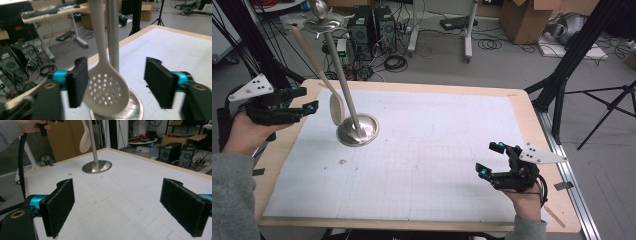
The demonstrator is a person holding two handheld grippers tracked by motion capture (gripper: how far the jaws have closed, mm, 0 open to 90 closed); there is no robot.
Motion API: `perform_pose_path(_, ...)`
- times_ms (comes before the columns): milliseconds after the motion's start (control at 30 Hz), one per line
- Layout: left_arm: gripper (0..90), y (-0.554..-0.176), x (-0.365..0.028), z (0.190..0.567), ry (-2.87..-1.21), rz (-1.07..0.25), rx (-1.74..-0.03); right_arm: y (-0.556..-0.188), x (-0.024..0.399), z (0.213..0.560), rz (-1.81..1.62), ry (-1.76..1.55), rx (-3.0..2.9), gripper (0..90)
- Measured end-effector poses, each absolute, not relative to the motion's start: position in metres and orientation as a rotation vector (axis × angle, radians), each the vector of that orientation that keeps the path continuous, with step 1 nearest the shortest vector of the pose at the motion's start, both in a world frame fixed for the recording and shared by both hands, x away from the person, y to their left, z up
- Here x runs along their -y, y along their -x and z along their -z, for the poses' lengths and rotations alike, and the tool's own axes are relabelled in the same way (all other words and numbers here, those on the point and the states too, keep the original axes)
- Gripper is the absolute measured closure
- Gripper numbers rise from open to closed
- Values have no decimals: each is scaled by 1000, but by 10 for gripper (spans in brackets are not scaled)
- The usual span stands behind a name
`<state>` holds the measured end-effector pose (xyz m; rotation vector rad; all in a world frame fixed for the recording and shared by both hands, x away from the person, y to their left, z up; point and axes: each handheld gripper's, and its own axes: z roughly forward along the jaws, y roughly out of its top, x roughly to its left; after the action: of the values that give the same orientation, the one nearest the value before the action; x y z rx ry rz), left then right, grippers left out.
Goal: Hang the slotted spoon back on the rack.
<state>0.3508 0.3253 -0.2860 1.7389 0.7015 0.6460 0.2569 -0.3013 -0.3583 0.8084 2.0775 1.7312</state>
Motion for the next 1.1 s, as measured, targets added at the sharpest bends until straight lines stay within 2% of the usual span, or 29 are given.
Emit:
perform_pose_path(67, 237, -347, -325, 289, -1740, -633, -686, -257, 301, 358, -1730, -807, -2078, 116)
perform_pose_path(200, 149, -341, -323, 294, -1756, -621, -671, -256, 300, 357, -1732, -800, -2078, 116)
perform_pose_path(633, 132, -324, -318, 307, -1751, -526, -599, -255, 296, 355, -1732, -787, -2086, 116)
perform_pose_path(1100, 132, -299, -329, 325, -1679, -590, -680, -255, 287, 355, -1718, -770, -2105, 116)
